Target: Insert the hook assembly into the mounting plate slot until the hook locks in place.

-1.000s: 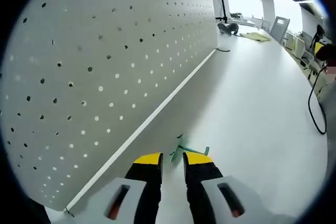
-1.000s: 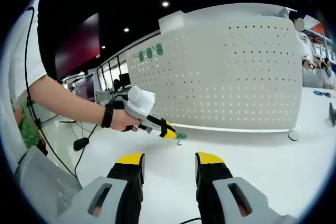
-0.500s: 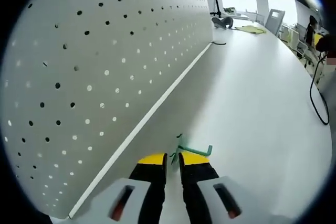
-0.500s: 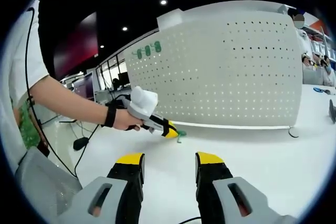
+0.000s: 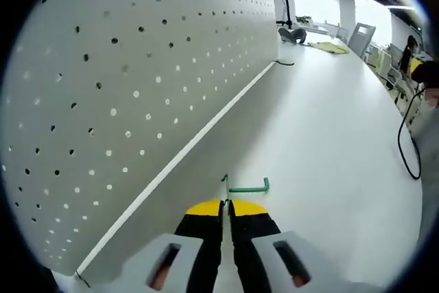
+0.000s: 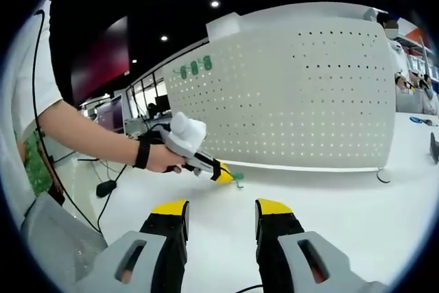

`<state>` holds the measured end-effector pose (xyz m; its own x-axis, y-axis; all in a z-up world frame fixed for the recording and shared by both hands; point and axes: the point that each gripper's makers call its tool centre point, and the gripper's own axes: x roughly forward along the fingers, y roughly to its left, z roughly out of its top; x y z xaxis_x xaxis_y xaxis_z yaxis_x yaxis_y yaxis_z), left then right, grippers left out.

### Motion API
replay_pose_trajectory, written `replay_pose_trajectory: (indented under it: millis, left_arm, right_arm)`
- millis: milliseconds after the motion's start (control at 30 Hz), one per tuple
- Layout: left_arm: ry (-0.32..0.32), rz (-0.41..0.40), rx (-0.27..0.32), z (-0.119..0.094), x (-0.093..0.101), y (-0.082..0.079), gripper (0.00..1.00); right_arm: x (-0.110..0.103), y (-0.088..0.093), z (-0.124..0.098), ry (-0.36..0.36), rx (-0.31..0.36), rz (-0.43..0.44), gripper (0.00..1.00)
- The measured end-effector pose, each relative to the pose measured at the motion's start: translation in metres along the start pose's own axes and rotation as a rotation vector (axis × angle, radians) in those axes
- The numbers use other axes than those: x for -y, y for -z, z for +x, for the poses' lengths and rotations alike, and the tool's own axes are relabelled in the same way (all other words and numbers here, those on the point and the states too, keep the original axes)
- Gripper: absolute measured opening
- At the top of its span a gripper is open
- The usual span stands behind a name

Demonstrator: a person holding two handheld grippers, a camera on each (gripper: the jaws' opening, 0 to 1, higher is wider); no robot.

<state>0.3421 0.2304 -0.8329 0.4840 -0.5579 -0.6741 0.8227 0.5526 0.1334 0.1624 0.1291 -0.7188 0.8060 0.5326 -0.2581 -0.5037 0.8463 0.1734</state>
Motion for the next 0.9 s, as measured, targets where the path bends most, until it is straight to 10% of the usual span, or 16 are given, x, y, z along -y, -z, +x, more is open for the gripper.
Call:
replay_pose_trajectory:
  millis: [900]
  left_arm:
    - [-0.081, -0.200, 0.173, -0.064, 0.016, -0.027, 0.03]
  right_arm:
    - [-0.022, -0.030, 0.008, -0.079, 0.075, -0.022, 0.37]
